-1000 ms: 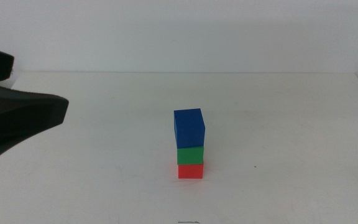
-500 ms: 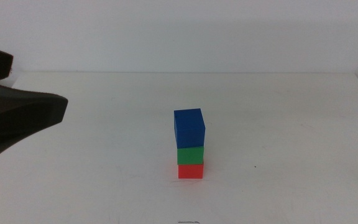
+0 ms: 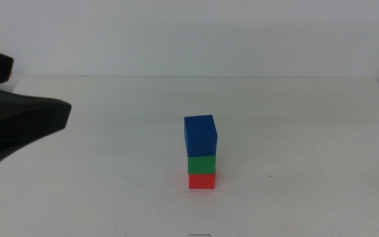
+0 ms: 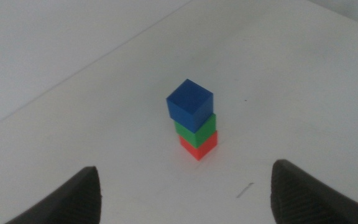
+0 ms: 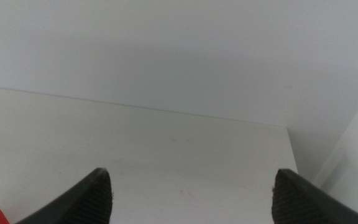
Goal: Stack red cubes first, then green, then blue cubes in a specific spot.
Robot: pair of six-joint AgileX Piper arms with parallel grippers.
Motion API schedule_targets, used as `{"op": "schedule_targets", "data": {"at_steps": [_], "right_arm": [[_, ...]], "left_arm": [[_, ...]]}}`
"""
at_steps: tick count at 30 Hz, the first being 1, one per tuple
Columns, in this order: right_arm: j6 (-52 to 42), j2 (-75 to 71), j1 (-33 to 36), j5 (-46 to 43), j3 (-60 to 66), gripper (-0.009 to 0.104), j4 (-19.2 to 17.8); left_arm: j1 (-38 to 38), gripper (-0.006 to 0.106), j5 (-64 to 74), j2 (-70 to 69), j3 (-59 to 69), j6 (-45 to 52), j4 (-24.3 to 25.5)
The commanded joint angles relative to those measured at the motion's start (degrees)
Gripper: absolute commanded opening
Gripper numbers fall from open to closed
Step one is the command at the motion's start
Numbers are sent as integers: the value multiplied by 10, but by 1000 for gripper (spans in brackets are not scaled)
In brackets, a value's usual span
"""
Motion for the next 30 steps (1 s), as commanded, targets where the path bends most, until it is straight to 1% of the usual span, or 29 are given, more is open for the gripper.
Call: {"op": "schedule_targets", "data": {"at_steps": [1, 2, 4, 7, 10, 15, 18, 24, 27, 30], "right_arm": [[-1, 0, -5, -39, -15, 66, -11], [-1, 0, -5, -39, -15, 66, -11], [-1, 0, -5, -39, -15, 66, -11], [-1, 0, -5, -39, -15, 66, -11], [-1, 0, -5, -39, -15, 66, -11], [-1, 0, -5, -39, -15, 66, -11], [-1, 0, -5, -39, -15, 66, -11], [-1, 0, -5, -40, -15, 66, -11], [-1, 0, -5, -40, -15, 66, -11], [-1, 0, -5, -40, -15, 66, -11]], "left_arm": [[-1, 94, -51, -3, -12, -2, 14], [-1, 94, -56, -12, -11, -2, 34], [-1, 94, -65, -26, 2, -2, 54], [1, 94, -98, -41, 45, -3, 100], [43, 94, -171, -57, 101, -12, 127], [165, 94, -315, -90, 181, -20, 116], [213, 94, -353, -110, 216, -20, 115], [279, 94, -357, -169, 259, -20, 114], [299, 94, -357, -194, 274, -20, 112], [305, 94, -356, -205, 282, -19, 122]]}}
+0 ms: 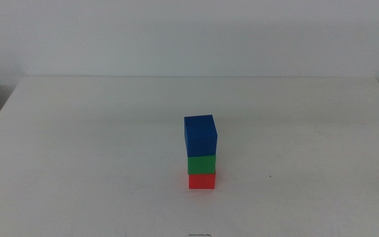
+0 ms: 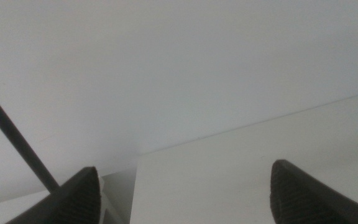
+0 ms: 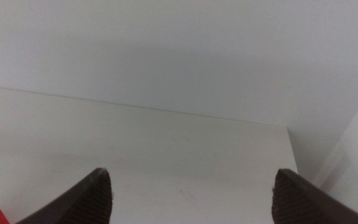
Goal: Stack red cubes first, then green, then blue cubes in a specific spot.
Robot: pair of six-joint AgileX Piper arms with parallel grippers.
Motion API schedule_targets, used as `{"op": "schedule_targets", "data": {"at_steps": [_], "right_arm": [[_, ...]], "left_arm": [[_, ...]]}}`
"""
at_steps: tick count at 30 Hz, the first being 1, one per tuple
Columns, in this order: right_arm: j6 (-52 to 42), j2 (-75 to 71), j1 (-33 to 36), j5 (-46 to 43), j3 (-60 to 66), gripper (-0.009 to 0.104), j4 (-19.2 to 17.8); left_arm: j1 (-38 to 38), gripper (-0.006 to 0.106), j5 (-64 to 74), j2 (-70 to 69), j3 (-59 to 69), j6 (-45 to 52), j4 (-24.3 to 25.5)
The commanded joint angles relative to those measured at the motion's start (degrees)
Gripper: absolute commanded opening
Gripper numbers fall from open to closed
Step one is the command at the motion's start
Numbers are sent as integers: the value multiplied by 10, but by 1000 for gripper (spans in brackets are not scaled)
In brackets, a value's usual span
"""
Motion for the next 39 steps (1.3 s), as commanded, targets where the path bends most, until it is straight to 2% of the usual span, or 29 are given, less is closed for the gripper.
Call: {"op": "schedule_targets", "data": {"at_steps": [1, 6, 13, 14, 19, 26, 31, 39], "right_arm": [[-1, 0, -5, -40, -15, 66, -11], [-1, 0, -5, -40, -15, 66, -11], [-1, 0, -5, -40, -15, 66, -23], [-1, -1, -5, -40, -15, 66, -26], [-1, -33, -5, -56, 23, 66, -22], [-1, -188, -33, -169, 241, 66, -22], [-1, -298, -61, -170, 349, 66, -25], [-1, -409, -61, -178, 470, 66, -22]], "left_arm": [[2, 94, -47, 0, -9, -8, 3], [2, 94, -47, 1, -6, -8, 5], [2, 94, -73, -17, 21, -8, -138], [2, 94, -84, -19, 35, -8, -143], [2, 94, -160, -31, 116, -8, -143], [2, 94, -245, -124, 246, -8, -143], [2, 94, -278, -197, 333, -8, -143], [2, 94, -256, -252, 407, -8, -143]]}}
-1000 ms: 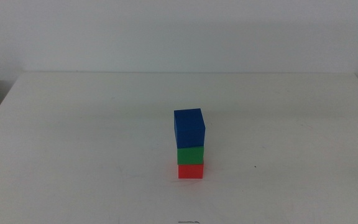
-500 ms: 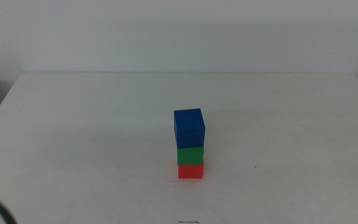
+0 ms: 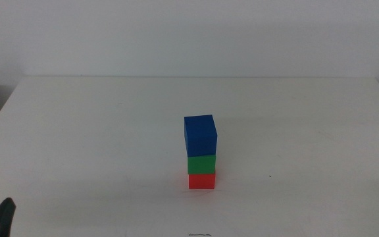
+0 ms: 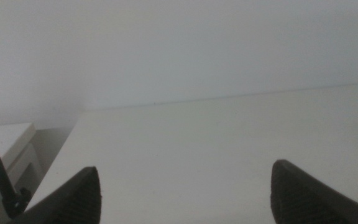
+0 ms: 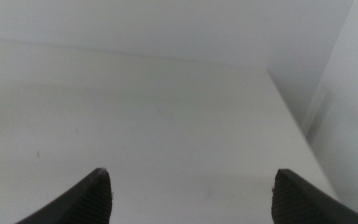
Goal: Stack red cubes first, then green, then blue cubes in a specific spot.
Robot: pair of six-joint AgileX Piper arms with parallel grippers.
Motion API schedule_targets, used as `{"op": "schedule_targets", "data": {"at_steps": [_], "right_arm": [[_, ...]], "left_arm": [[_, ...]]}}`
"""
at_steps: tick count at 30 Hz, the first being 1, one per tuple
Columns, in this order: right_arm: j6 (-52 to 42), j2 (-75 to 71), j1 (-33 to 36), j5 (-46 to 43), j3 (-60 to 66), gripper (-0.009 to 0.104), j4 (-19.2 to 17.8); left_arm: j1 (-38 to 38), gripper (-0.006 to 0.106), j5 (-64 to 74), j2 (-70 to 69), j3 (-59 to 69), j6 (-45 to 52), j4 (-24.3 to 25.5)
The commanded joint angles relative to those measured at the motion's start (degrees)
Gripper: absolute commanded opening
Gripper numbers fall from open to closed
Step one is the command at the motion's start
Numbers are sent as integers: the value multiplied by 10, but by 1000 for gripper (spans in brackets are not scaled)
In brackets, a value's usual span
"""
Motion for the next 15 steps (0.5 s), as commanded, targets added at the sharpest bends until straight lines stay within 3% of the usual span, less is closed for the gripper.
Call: {"op": "schedule_targets", "data": {"at_steps": [1, 7, 15], "right_arm": [[-2, -14, -4, -49, 12, 66, -4], [-2, -20, -4, -40, 48, 66, 13], [-2, -20, -4, -46, 48, 66, 8]], "left_arm": [[0, 94, -33, -9, -1, -8, -7], [0, 94, -35, -14, -1, -8, -7], [0, 94, -34, -14, -1, -8, -7]]}}
